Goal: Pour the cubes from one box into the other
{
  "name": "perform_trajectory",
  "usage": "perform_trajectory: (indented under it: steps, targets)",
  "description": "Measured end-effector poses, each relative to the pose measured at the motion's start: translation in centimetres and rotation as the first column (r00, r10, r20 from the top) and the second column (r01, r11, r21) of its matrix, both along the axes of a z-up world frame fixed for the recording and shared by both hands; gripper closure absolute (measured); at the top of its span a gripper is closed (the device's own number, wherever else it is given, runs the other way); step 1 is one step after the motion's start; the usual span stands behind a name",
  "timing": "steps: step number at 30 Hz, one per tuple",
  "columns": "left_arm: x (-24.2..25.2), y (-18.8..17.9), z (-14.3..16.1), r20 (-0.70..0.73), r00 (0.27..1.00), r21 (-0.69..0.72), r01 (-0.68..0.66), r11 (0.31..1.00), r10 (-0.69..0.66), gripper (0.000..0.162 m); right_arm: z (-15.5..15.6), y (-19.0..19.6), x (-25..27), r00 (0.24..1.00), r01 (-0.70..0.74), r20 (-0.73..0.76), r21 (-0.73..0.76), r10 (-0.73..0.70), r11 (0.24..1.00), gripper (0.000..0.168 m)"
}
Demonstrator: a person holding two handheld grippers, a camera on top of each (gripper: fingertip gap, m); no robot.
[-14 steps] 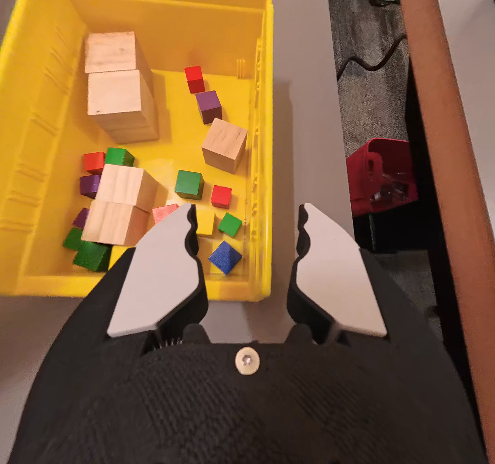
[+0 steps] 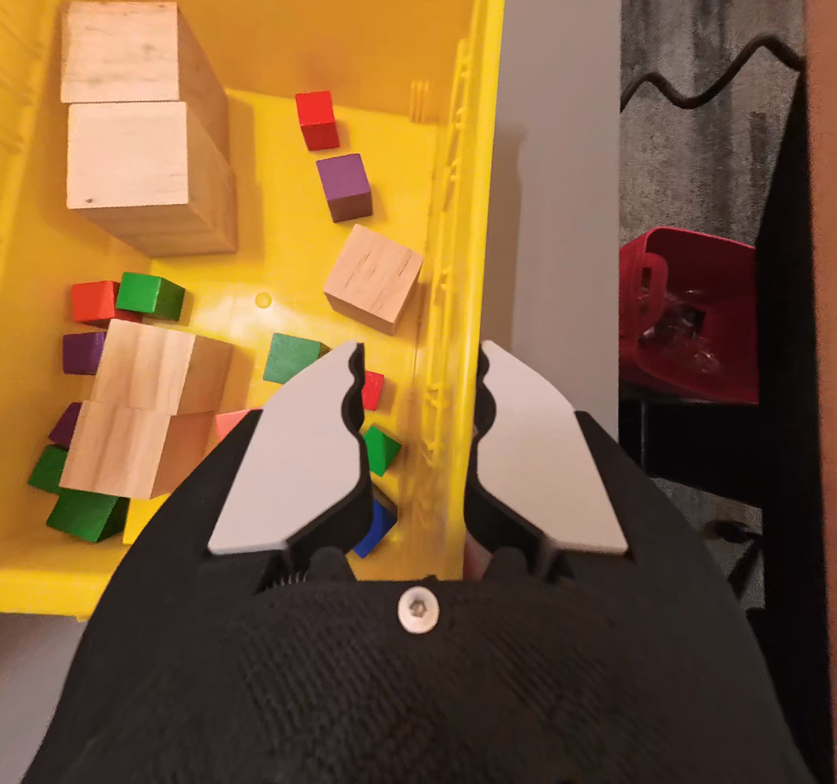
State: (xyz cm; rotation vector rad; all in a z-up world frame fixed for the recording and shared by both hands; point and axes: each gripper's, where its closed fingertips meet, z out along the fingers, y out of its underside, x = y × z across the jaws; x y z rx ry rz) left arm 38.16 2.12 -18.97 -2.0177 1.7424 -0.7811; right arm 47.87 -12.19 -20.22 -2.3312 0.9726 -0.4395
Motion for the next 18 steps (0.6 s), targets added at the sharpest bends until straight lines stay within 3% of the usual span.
perform_trajectory:
  steps: [1,4,6,13,16,18]
  targets:
    - [0.2,-0.1,-0.1,0.003,1.0,-0.006,-0.003,1.0,0.003,0.11,0.0,-0.1,0.2,1.0,0.01,0.009,-0.015,-0.01,1.0,0.126]
    - [0.6,0.0,-0.6,-0.005,1.0,0.025,-0.002,1.0,0.002,0.11,-0.1,-0.5,0.9,0.998,0.049,0.027,-0.046,-0.048,0.998,0.14]
    - [0.8,0.0,-1.4,-0.015,1.0,0.056,0.004,0.998,-0.004,0.119,-0.1,-0.9,1.1,0.996,0.08,0.033,-0.066,-0.078,0.995,0.154]
    - [0.1,2.3,-2.0,0.012,0.999,0.289,-0.044,0.956,0.042,0.137,-0.1,-0.1,-1.8,0.995,0.037,-0.093,0.007,-0.036,0.999,0.164]
    - [-0.7,3.1,-1.4,0.04,0.992,0.22,-0.129,0.967,0.123,0.155,-0.2,-0.1,-3.5,0.994,0.074,-0.087,0.026,-0.071,0.997,0.164]
    - [-1.6,3.6,-1.4,0.028,0.994,0.256,-0.113,0.96,0.109,0.157,-0.2,0.0,-5.2,0.993,0.063,-0.104,0.016,-0.061,0.998,0.164]
